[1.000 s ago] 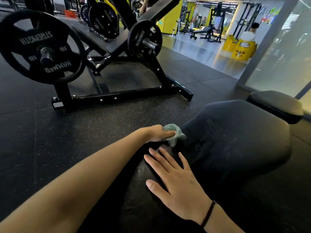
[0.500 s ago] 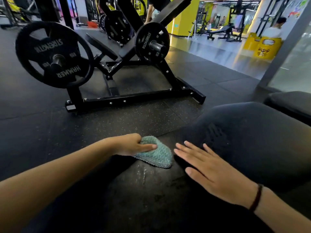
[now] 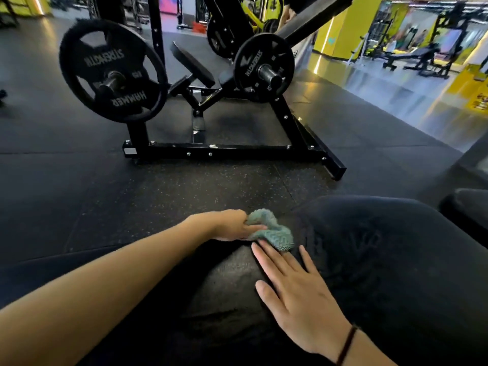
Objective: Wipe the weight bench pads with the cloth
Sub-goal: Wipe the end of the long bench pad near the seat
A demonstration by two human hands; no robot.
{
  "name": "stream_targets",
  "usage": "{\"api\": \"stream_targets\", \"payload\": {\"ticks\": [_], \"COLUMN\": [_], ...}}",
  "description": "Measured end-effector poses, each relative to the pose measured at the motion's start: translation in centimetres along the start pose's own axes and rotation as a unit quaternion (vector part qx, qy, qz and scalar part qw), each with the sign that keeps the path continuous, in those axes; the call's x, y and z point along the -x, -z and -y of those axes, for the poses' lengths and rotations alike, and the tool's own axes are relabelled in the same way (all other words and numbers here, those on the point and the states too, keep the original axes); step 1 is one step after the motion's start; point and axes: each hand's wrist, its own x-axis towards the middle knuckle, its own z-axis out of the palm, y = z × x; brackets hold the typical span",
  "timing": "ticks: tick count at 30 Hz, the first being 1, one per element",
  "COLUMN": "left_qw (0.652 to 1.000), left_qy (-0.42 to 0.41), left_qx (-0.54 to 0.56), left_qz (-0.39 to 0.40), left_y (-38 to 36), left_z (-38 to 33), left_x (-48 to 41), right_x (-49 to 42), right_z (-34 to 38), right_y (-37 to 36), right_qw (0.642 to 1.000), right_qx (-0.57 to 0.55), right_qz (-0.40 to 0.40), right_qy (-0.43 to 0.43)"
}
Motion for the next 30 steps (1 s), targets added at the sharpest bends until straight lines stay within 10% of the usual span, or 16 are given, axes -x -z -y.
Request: {"api": "stream_targets", "payload": {"ticks": [14, 30], "left_qw": [0.994, 0.987], "left_qy": [0.077, -0.04], "left_qx": [-0.076, 0.156], "left_qz": [-0.018, 0.018], "left_y": [-0.8, -0.7], "left_z": [-2.1, -4.0], "left_x": [2.3, -4.5], "right_x": [0.4, 0.8], "right_z": [-0.5, 0.1], "right_y": [-0.4, -0.3], "right_qw": [0.999, 0.991], "right_qx": [-0.001, 0.014], "right_qz": [-0.016, -0.03], "right_qy": [-0.032, -0.132]}}
